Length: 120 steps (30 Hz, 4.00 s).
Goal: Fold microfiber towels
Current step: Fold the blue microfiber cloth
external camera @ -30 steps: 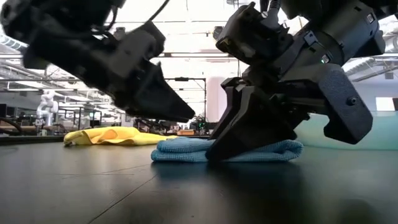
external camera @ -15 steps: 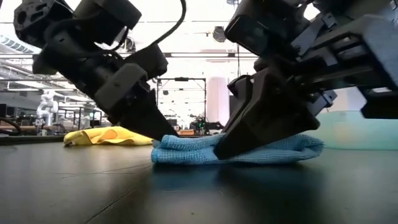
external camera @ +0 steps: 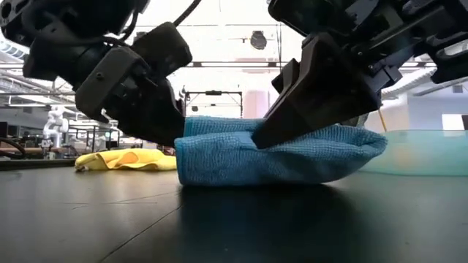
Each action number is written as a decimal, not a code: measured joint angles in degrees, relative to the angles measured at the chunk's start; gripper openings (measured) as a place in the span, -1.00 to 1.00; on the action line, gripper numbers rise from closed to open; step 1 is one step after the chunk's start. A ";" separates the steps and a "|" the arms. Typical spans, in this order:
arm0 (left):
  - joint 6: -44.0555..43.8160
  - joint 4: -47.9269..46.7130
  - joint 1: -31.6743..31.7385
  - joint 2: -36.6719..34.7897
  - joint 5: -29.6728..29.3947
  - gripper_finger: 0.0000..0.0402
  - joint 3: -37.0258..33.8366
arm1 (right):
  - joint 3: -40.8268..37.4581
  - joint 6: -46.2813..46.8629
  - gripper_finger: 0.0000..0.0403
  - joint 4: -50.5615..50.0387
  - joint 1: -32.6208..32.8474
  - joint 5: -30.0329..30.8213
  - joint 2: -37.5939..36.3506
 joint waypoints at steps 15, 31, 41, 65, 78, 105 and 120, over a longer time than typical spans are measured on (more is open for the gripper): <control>-1.50 1.98 -2.63 -0.49 3.51 -0.28 0.04 | -0.03 3.63 -0.96 -0.27 -0.37 -5.94 -5.16; -4.10 -6.23 -3.45 -0.50 -2.25 -0.28 -0.01 | -0.02 5.84 -0.96 -0.97 -10.56 -15.35 -5.70; -4.57 -12.74 -4.71 -5.24 -6.43 -0.28 -0.07 | -0.02 7.74 -0.96 -2.79 -14.92 -16.37 -5.68; -8.24 -16.44 -3.21 -1.69 -12.20 -0.28 0.04 | -0.02 7.71 -0.96 -2.39 -22.52 -23.35 -5.69; -7.13 -19.87 -3.80 -7.06 -11.71 -0.28 -0.12 | -0.09 7.72 -0.96 -3.29 -23.41 -23.68 -3.12; -10.82 -11.38 0.21 -3.93 -7.34 -0.28 -0.01 | -0.05 -0.78 -0.77 -1.91 -24.85 -21.51 -0.68; -14.98 -13.41 -1.57 -5.32 -8.50 -0.28 -0.01 | 0.00 -3.53 -0.55 -9.96 -19.34 -10.78 -12.36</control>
